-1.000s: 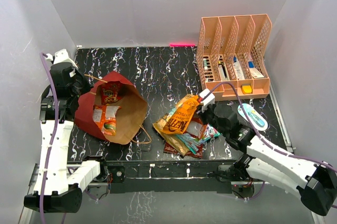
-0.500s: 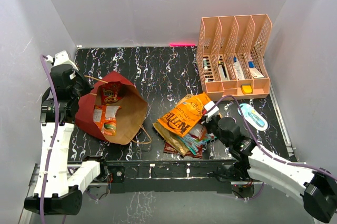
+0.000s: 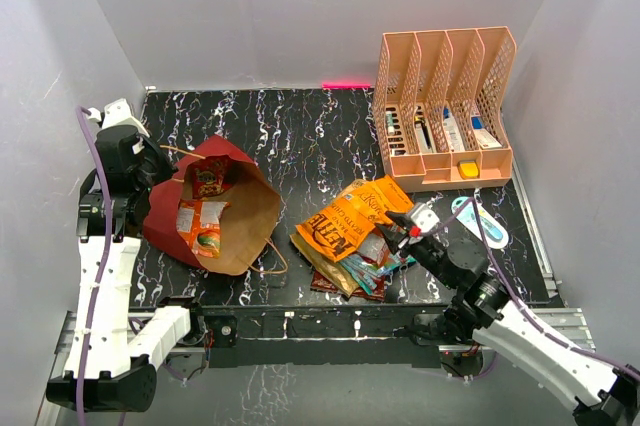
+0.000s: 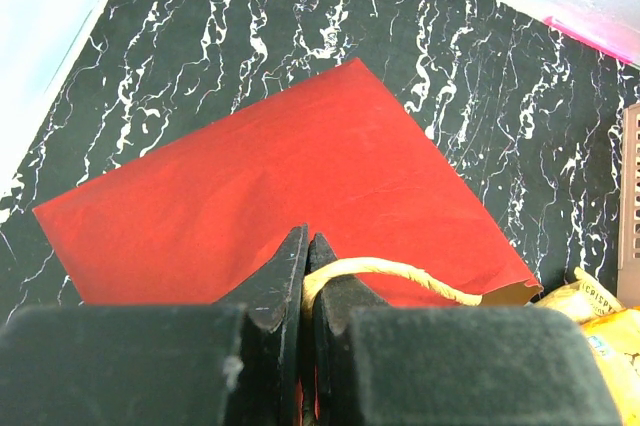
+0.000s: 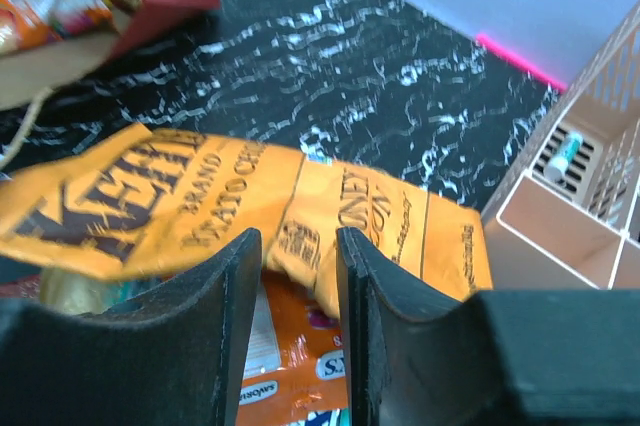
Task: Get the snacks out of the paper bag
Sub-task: Place the snack at the center of the board, then take out the snack from the paper bag.
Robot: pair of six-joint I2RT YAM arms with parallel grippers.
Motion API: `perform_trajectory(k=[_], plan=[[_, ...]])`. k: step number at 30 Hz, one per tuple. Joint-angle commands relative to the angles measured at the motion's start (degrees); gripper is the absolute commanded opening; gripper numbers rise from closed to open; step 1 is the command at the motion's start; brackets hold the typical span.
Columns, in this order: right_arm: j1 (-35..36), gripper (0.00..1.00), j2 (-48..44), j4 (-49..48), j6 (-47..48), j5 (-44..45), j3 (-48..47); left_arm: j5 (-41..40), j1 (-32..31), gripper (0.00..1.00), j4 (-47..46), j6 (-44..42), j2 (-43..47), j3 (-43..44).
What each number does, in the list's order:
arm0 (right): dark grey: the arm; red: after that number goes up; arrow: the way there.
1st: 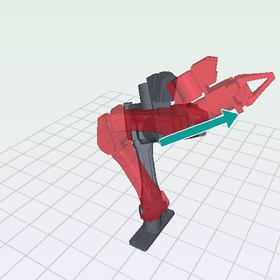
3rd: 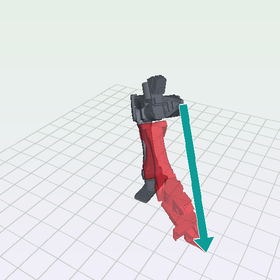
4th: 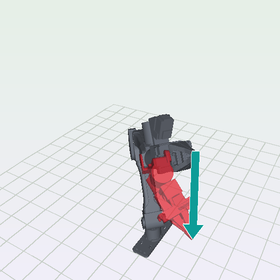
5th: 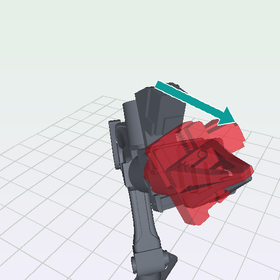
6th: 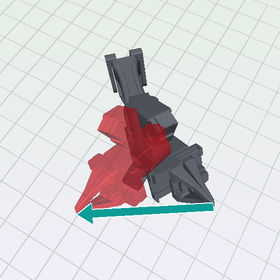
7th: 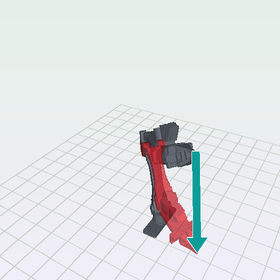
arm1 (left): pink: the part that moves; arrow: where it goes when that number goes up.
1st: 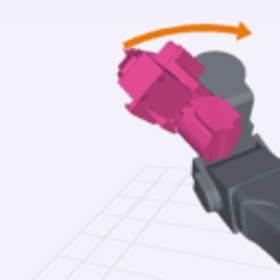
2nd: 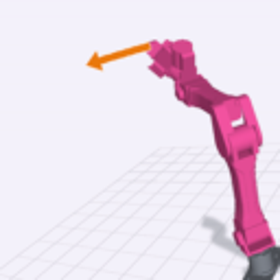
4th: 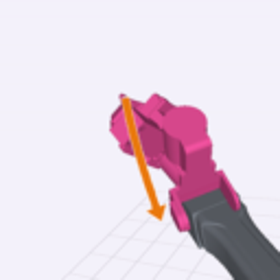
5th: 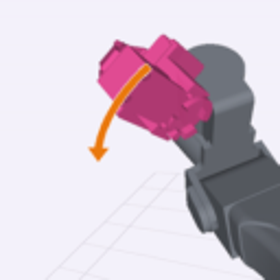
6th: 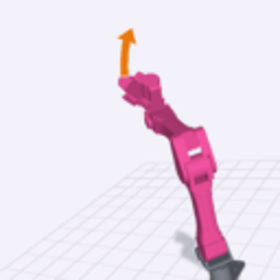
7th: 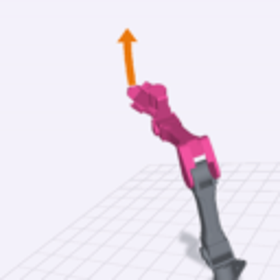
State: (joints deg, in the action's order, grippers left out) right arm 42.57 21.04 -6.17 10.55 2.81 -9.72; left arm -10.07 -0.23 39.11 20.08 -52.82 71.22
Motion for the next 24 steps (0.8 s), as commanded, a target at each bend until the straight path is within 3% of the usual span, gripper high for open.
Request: perform_trajectory(k=[1, 6, 10, 15, 17, 20, 24], plan=[[0.0, 0.40, -7.0, -0.6, -0.4, -6.9, 0.8, -0.7, -0.1, 0.00, -1.1, -0.6, 0.9, 0.0], [0.1, 0.51, -12.0, -1.6, -2.9, -8.3, -0.2, -0.9, -0.1, 0.00, -1.4, -0.5, 1.1, -0.4], [0.0, 0.59, -2.0, -4.6, -6.1, -3.7, -4.5, -0.3, -0.1, 0.00, -1.9, -0.3, 1.0, -0.5], [0.1, 0.58, 21.1, 3.3, -15.6, 2.2, -18.7, 0.2, -0.1, 0.00, -2.0, 0.0, 0.8, -0.3], [0.0, 0.47, 27.2, 3.2, -15.1, 0.3, -20.9, 0.5, -0.1, 0.00, -1.8, 0.2, 0.6, -0.2], [0.0, 0.40, 29.0, -1.7, -17.1, 1.0, -17.6, 0.9, -0.1, 0.00, -1.4, 0.2, 0.4, 0.3], [0.0, 0.38, 24.7, -6.6, -21.1, 7.4, -8.1, 0.5, -0.1, 0.00, -0.9, 0.0, 0.6, 0.7]])
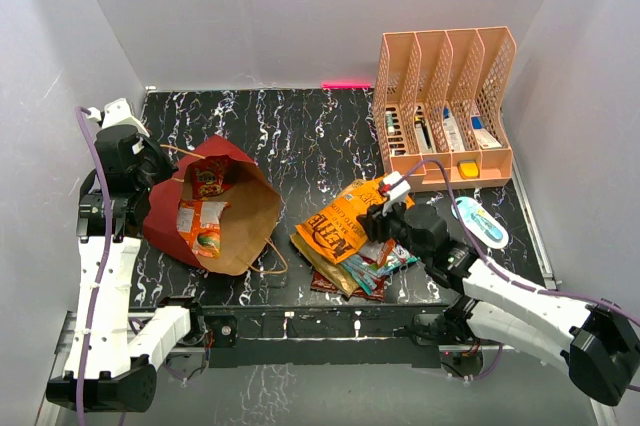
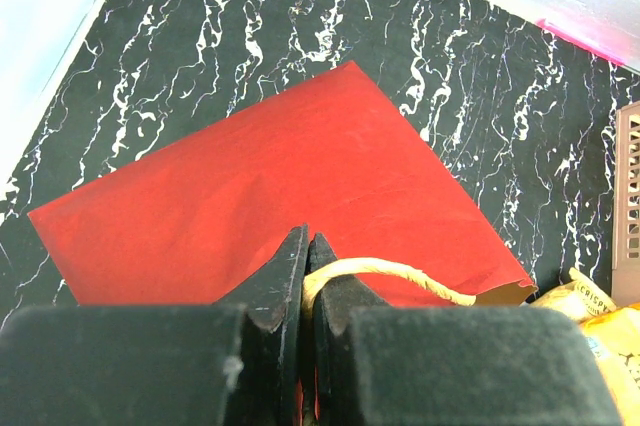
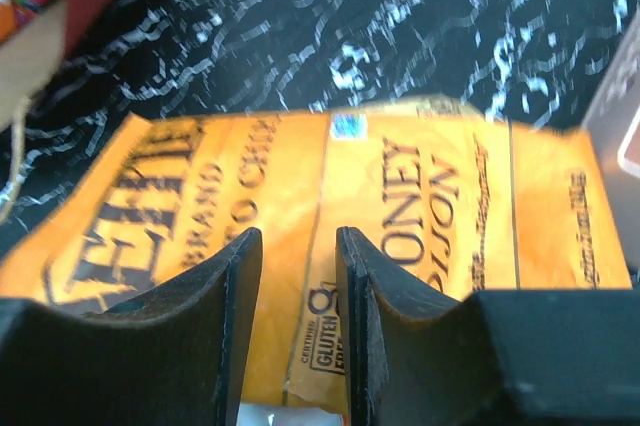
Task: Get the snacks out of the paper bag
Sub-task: Take out the snack from the paper bag.
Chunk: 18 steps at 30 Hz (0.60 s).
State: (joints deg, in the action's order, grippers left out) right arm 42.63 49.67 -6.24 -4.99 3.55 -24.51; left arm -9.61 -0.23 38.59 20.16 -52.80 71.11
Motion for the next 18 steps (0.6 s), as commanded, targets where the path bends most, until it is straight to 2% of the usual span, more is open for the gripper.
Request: perform_trajectory(k=[1, 4, 12, 15, 18], plan=[[-0.1, 0.38, -5.3, -7.7, -6.5, 7.6, 8.7, 0.1, -0.1, 0.00, -0.4, -0.1, 0.7, 0.7], [0.0, 0.38, -7.0, -8.5, -9.3, 9.8, 11.2, 0.6, -0.1, 0.00, -0.6, -0.1, 0.5, 0.6], [-0.1, 0.36, -3.4, -1.3, -12.8, 9.3, 7.4, 3.8, 0.0, 0.00, -1.3, -0.4, 0.7, 0.1], [0.0, 0.37, -4.8, -3.2, -7.0, 3.4, 5.5, 4.9, -0.1, 0.00, -1.5, -1.5, 1.3, -0.1], [0.0, 0.40, -5.0, -3.3, 0.6, 0.4, -0.6, 5.2, -0.1, 0.00, -1.2, -2.5, 1.8, -0.4]])
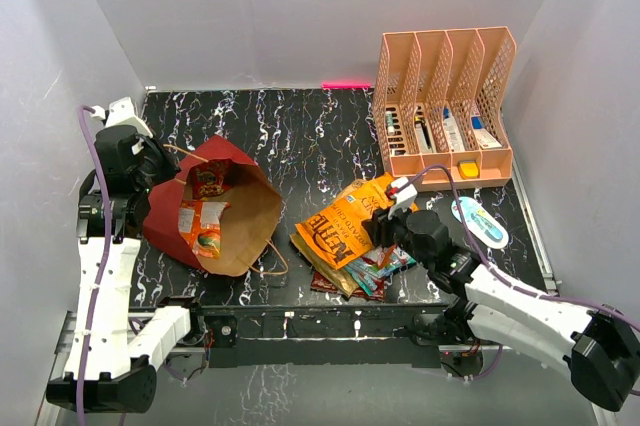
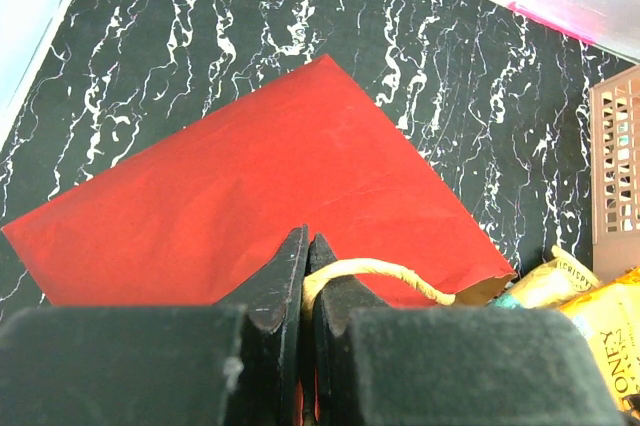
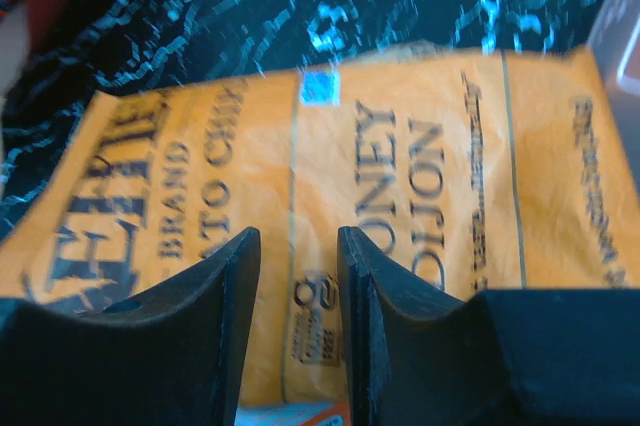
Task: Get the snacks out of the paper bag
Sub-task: Take out the snack from the paper bag.
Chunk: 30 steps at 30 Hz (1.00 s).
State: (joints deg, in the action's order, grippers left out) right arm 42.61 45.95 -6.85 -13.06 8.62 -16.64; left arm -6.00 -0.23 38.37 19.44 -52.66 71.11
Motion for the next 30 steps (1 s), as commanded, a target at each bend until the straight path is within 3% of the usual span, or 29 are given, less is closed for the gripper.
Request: perform_trajectory(k=[1, 7, 11, 15, 18, 24, 30], plan=[[0.2, 0.42, -1.0, -2.7, 11.0, -5.6, -10.0, 1.5, -0.1, 0.00, -1.0, -2.2, 1.8, -0.6], [2.3, 0.49, 6.1, -6.5, 20.8, -18.7, -17.1, -0.9, -0.1, 0.00, -0.2, -3.9, 2.8, -0.9], [9.9, 0.50, 13.7, -12.3, 20.0, -22.6, -21.1, -2.1, -0.1, 0.00, 0.7, -4.9, 2.9, -0.5], [23.6, 0.56, 22.4, -29.5, 16.5, -11.6, -21.8, -1.4, -0.1, 0.00, 0.7, -5.7, 2.8, -0.4], [27.1, 0.58, 33.8, -35.2, 5.9, -7.4, -27.2, -0.2, -0.1, 0.00, 0.4, -5.7, 2.3, -0.5], [28.1, 0.61, 50.9, -32.8, -9.5, 2.9, -41.8, 2.3, -0.1, 0.00, 0.1, -5.6, 1.8, -0.6], [28.2, 0.62, 63.6, -28.5, -14.2, 6.6, -52.8, 3.5, -0.1, 0.00, -0.9, -4.8, 2.9, -2.5]])
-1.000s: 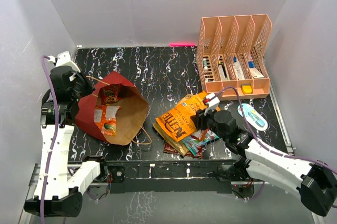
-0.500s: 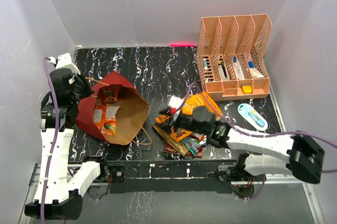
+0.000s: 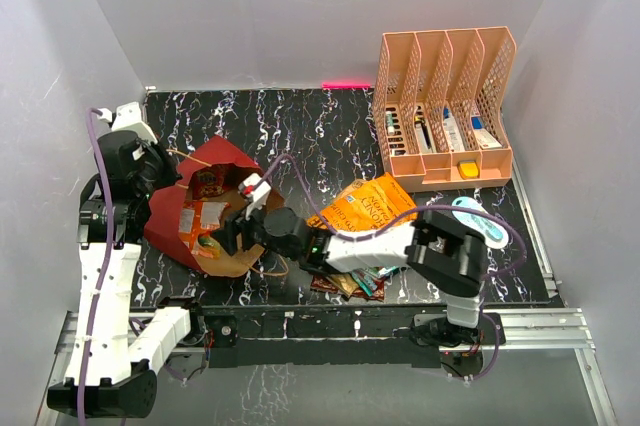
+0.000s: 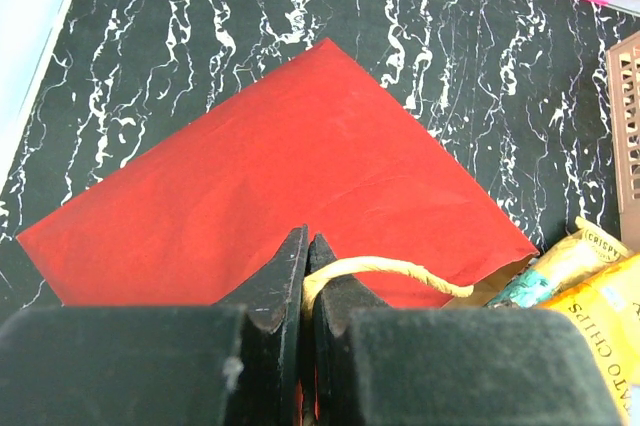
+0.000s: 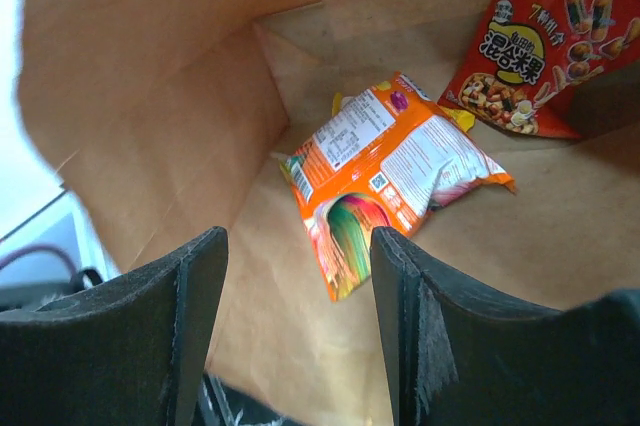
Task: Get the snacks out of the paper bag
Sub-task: Take out the snack from the paper bag.
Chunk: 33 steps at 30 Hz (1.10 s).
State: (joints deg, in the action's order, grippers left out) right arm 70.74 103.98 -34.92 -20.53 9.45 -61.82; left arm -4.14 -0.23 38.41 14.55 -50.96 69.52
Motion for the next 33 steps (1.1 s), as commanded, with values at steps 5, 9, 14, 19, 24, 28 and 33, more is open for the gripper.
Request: perform_trajectory(k=[5, 9, 14, 19, 24, 28, 33], plan=[[0.1, 0.66, 14.4, 3.3, -10.1, 8.6, -14.4, 4.0, -0.1, 0.00, -1.6, 2.9, 1.3, 0.0], [0.1, 0.70, 19.8, 9.1, -12.9, 13.0, -20.7, 5.0, 0.0, 0.00, -1.4, 5.1, 1.6, 0.2], [-0.1, 0.72, 24.1, 10.6, -13.9, 14.1, -24.7, 4.2, -0.1, 0.00, -0.6, 5.3, 2.4, 0.0], [-0.2, 0.72, 28.1, 11.9, -16.0, 14.1, -28.2, 5.0, -0.1, 0.00, -0.7, 6.0, 3.1, -0.7], [-0.9, 0.72, 32.4, 14.3, -19.0, 13.8, -32.2, 5.5, 0.0, 0.00, -0.3, 6.3, 3.1, -0.7], [-1.3, 0.66, 35.2, 15.2, -18.2, 12.8, -35.2, 5.1, -0.1, 0.00, -0.2, 6.0, 3.3, -1.0], [-1.5, 0.49, 35.8, 14.2, -15.3, 10.3, -37.9, 4.2, -0.1, 0.00, 0.2, 5.5, 3.8, -2.2]])
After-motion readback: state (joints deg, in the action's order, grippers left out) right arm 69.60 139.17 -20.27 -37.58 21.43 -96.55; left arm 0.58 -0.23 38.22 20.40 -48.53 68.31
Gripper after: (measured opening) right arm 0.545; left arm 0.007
